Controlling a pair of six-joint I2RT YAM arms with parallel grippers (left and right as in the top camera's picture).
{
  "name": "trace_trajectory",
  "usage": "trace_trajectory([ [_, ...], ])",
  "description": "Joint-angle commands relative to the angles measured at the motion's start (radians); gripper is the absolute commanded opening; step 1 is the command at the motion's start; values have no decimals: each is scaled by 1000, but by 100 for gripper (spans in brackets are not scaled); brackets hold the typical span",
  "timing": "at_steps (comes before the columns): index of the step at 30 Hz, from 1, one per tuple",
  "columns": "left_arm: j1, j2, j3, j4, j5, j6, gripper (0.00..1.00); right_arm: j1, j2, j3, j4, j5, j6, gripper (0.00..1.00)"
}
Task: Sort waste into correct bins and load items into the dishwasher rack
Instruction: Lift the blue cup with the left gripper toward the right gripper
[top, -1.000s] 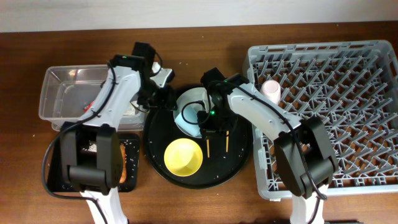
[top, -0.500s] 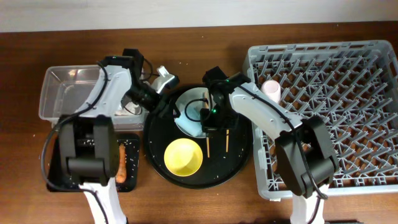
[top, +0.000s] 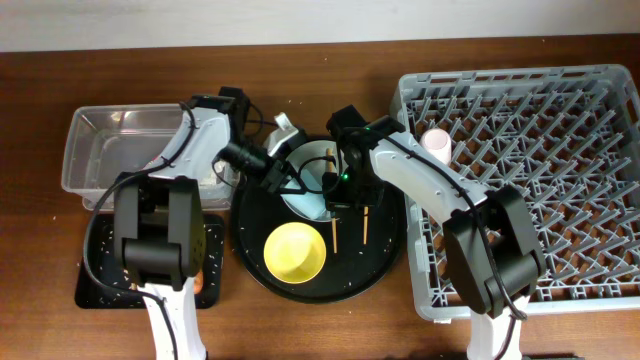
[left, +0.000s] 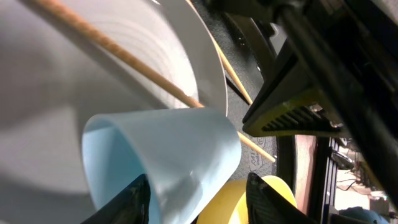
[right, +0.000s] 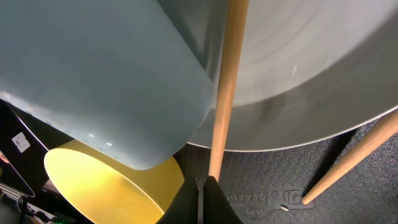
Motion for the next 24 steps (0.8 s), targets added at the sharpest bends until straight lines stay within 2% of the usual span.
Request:
trace_trajectory([
  [1,-13,13,-2,4,-9,21,39,-3,-11,-10,0,16,8,7],
  [4,-13,13,-2,0,-18,21,15,-3,-11,-10,0,16,8,8],
  [7,-11,13,-2,-5,-18,21,0,-16,-11,-10,-1,16,4,9],
  [8,-11,13,-2,-12,-18,21,1,-38,-16,-7,-11,10,4,11],
  [10,-10,13,-2,-19,-18,21,0,-88,-48,-5,-15,-78,-50,20],
  [12,-10,13,3,-32,-17,20,0,-147,-92,16,-44,-174,-118,33],
  [14,-10,13,52,-106,-3,21,0,-212,-152,66,-124,-177,-193,45],
  [15,-10,13,89,-148,15,21,0,-239,-176,82,-154,-178,-227,55],
  [16,-8,13,153,-217,44,21,0,-275,-203,95,-186,-205,-270,70],
  [17,-2,13,232,-292,94,21,0,-315,-224,99,-215,-285,-342,78],
  [19,17,13,389,-432,249,21,0,-387,-234,99,-274,-478,-499,83],
  [21,31,12,479,-499,441,-8,0,-435,-234,99,-328,-634,-647,87],
  [23,27,10,495,-499,559,-57,0,-443,-234,99,-345,-681,-679,89],
  [24,15,10,495,-499,557,-62,0,-443,-234,99,-345,-706,-687,89],
])
